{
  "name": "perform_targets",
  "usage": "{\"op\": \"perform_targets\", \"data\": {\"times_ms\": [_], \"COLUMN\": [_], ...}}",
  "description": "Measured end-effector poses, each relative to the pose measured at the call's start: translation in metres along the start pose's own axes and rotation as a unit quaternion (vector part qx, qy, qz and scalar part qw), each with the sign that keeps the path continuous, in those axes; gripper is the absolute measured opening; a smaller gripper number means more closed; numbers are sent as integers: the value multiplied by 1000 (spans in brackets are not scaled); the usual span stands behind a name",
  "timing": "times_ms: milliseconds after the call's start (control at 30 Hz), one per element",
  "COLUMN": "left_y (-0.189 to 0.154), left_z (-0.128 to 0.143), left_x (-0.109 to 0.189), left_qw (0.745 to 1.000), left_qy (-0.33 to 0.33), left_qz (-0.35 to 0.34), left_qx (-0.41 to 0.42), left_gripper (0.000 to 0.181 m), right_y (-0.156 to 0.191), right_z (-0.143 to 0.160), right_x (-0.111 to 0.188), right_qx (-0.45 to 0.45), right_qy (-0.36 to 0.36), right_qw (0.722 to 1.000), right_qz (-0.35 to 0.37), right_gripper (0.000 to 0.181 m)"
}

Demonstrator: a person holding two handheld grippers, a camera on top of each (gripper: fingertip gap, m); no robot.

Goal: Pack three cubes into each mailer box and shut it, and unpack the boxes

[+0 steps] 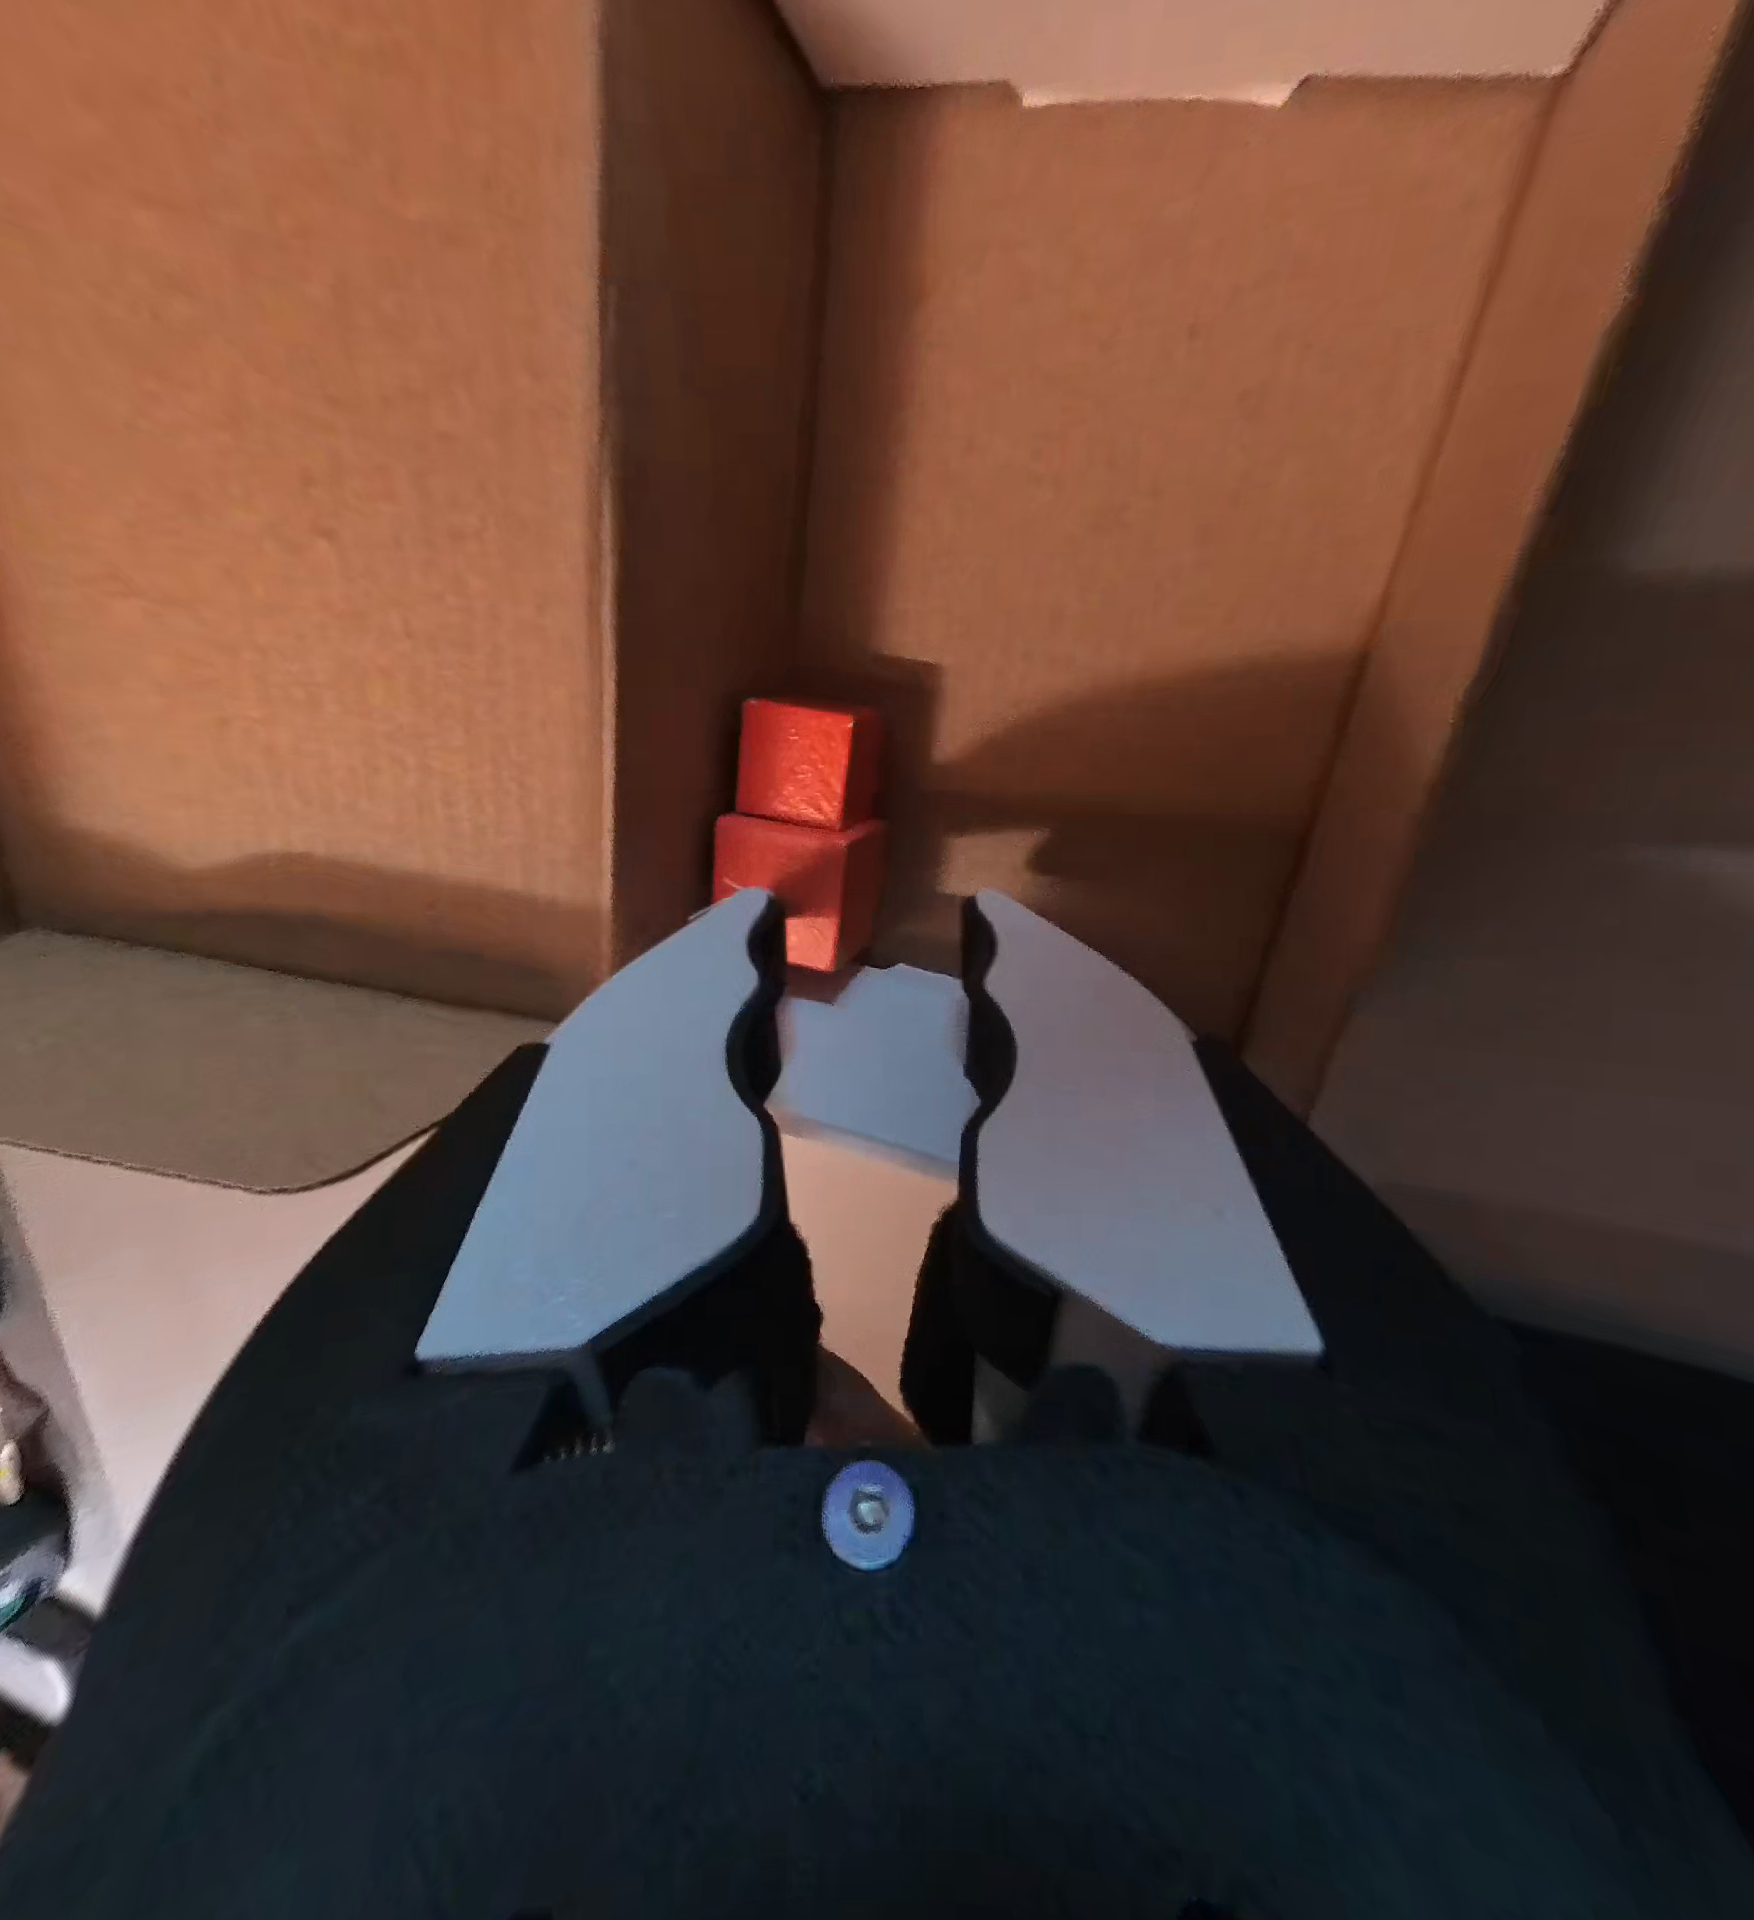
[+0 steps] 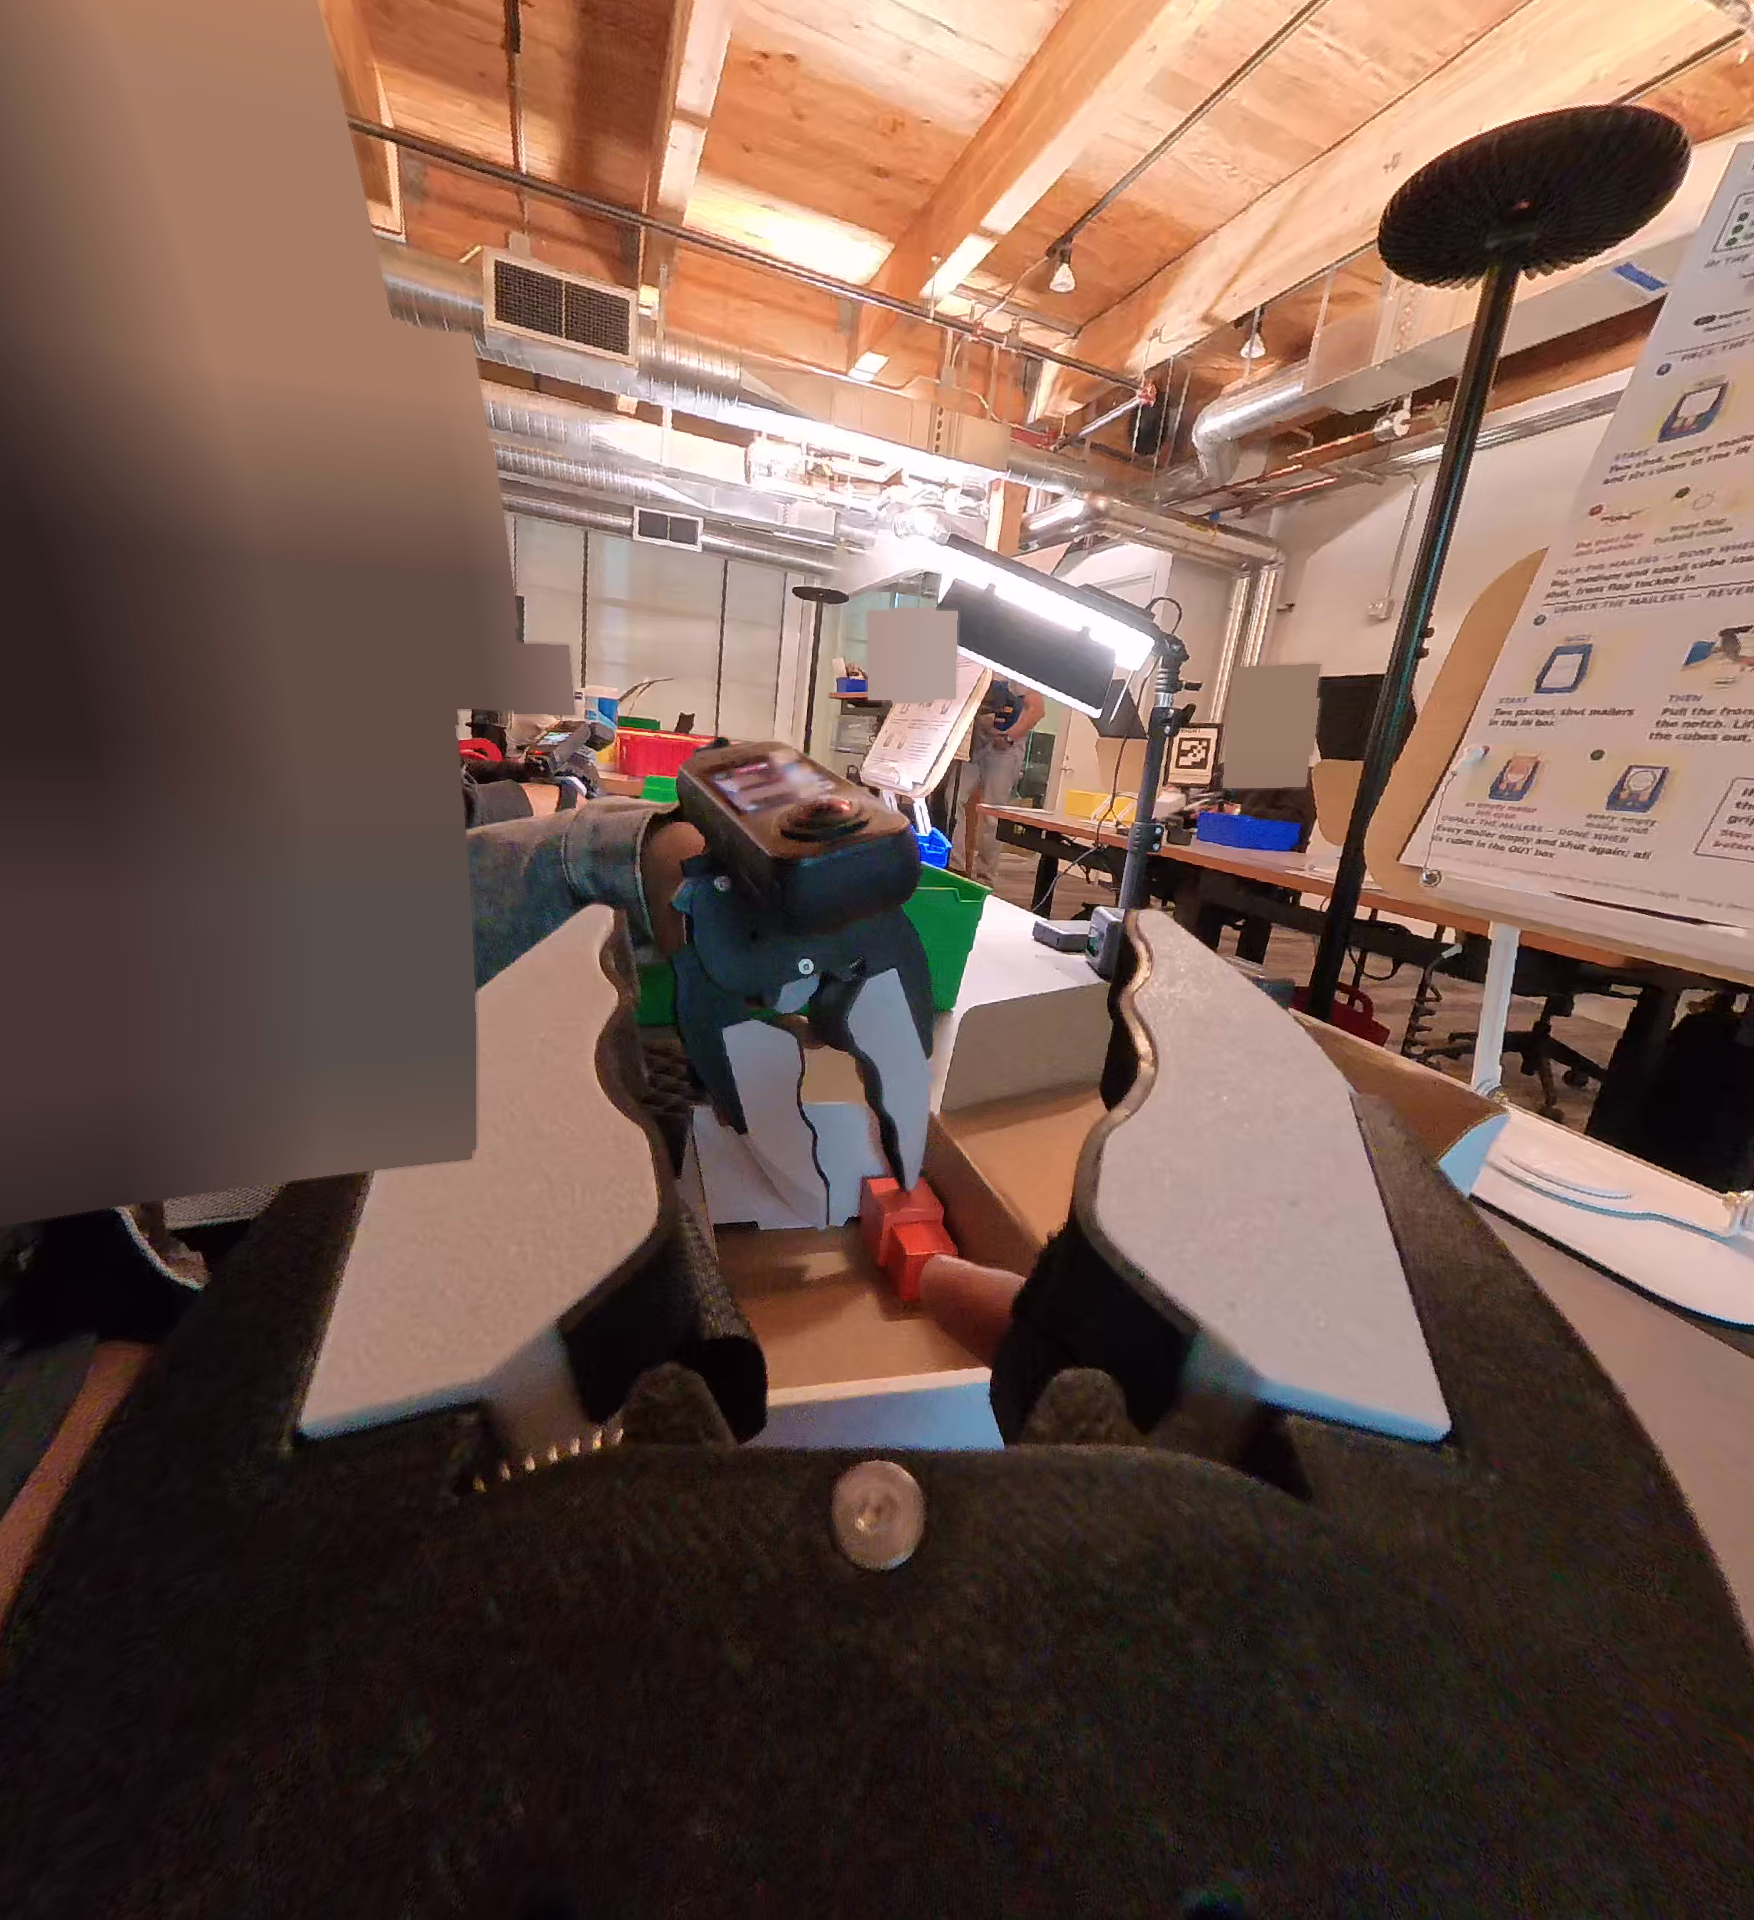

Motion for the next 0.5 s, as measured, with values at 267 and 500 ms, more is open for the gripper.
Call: {"op": "perform_targets", "data": {"times_ms": [267,500], "left_y": [6,4], "left_z": [-1,0], "left_x": [-4,-5], "left_qw": [998,999], "left_qy": [30,34], "left_qz": [-47,-34], "left_qx": [-11,-2], "left_gripper": [43,40], "right_y": [0,1], "right_z": [0,2], "right_x": [0,-1], "right_qx": [0,3], "right_qy": [1,11], "right_qw": [1000,1000], "right_qz": [0,-6], "right_gripper": [88,88]}}
Point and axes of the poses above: each gripper's, where its closed fingertips meet, x back along the fingers, z out of its underside, y = z × x across the jaws, the point moved 7 cm from there along x, back along the fingers, and after that the axes turned 13 degrees about z, right-handed, at the moved point
